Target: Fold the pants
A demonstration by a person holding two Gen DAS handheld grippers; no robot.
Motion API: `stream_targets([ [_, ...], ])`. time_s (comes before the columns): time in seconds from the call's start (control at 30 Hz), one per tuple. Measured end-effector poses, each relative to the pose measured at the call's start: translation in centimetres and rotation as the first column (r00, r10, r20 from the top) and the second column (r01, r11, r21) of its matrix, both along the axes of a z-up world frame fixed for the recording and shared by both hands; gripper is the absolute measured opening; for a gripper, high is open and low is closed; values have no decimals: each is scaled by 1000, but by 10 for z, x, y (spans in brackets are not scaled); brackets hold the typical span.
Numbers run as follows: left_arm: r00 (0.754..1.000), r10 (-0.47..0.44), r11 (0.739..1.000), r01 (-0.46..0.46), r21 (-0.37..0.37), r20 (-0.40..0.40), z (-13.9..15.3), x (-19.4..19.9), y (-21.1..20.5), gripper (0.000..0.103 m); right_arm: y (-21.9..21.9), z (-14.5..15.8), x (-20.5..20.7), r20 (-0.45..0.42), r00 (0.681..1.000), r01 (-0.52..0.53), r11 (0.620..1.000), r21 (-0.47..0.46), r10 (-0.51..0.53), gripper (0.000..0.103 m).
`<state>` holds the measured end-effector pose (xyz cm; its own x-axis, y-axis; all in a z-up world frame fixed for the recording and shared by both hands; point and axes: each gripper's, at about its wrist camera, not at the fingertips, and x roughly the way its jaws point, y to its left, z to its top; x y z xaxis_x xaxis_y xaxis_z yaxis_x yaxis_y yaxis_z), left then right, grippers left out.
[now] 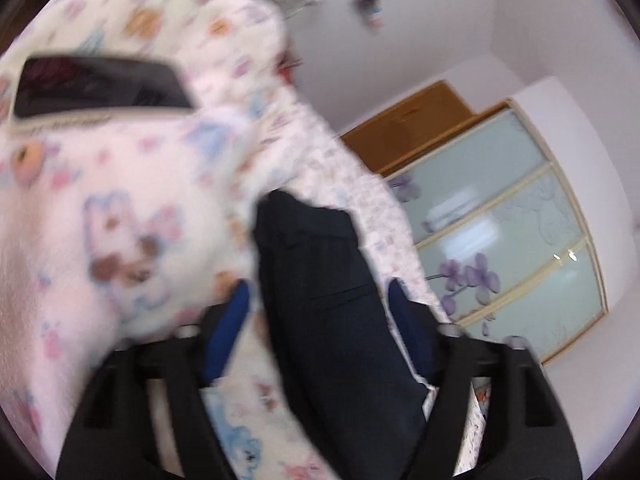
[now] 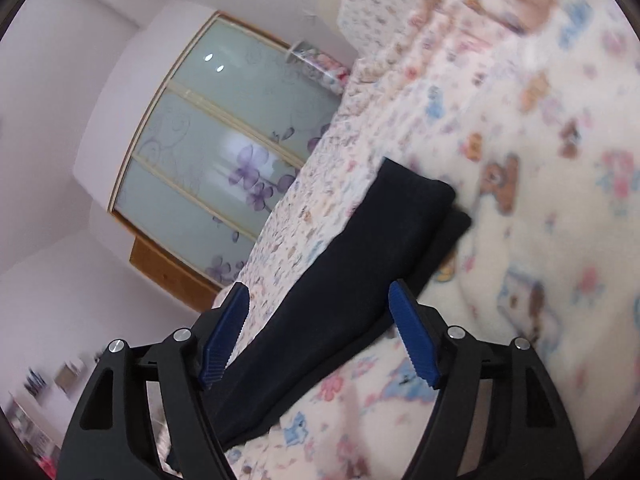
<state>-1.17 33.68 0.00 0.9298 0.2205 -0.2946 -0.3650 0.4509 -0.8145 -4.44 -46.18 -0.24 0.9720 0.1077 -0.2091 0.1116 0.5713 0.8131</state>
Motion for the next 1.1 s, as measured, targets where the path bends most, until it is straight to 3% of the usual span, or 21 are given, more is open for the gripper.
stream_targets([
  [0.1, 997, -13, 991, 2, 135, 82, 25, -7, -16, 85, 14, 13, 18, -16, 997, -80, 996, -36, 79, 74],
  [0.2, 984, -33, 954, -21, 299, 174, 49, -16, -39, 101, 30, 23, 39, -21, 990, -141, 988, -57, 140, 78],
  [0.3, 986, -128, 922, 77, 379, 110, 56, 8, -53, 101, 41, 26, 56, -52, 984, -174, 983, -67, 170, 88],
  [0.37, 988, -154, 923, 143, 358, 3, 48, 32, -53, 101, 42, 14, 69, -166, 974, -170, 983, -69, 157, 91],
  [0.4, 985, -158, 929, 170, 329, -63, 42, 42, -52, 101, 41, -5, 79, -282, 945, -188, 981, -44, 169, 88],
  [0.5, 937, -148, 967, 204, 155, -315, 10, 74, -32, 101, 41, -9, 79, -306, 936, -200, 979, -46, 177, 86],
  [0.53, 914, -155, 971, 211, 112, -374, 1, 82, -25, 99, 41, -3, 79, -308, 936, -191, 981, -38, 170, 87],
  [0.57, 907, -152, 970, 213, 117, -392, 0, 84, -23, 99, 43, 2, 78, -285, 942, -196, 980, -32, 179, 87],
  [0.67, 913, -124, 967, 199, 159, -389, 4, 79, -28, 99, 55, 10, 80, -190, 946, -267, 964, 0, 262, 91],
  [0.7, 913, -124, 968, 197, 154, -389, 2, 79, -26, 99, 63, 10, 83, -179, 939, -298, 955, 6, 294, 98],
  [0.83, 924, -128, 971, 190, 142, -361, 3, 72, -24, 99, 79, -8, 102, -311, 897, -347, 936, -57, 314, 99],
  [0.93, 942, -131, 975, 179, 131, -309, 3, 68, -23, 99, 71, 5, 93, -271, 915, -312, 950, -8, 299, 99],
  [0.97, 949, -129, 977, 171, 126, -288, 4, 71, -22, 99, 60, 12, 84, -221, 937, -273, 962, 20, 270, 99],
  [1.07, 975, -115, 985, 136, 103, -188, 8, 58, -19, 100, 31, 25, 55, -131, 982, -131, 989, 64, 139, 93],
  [1.1, 980, -112, 987, 129, 96, -166, 9, 55, -18, 100, 16, 27, 45, -132, 988, -66, 994, 86, 77, 86],
])
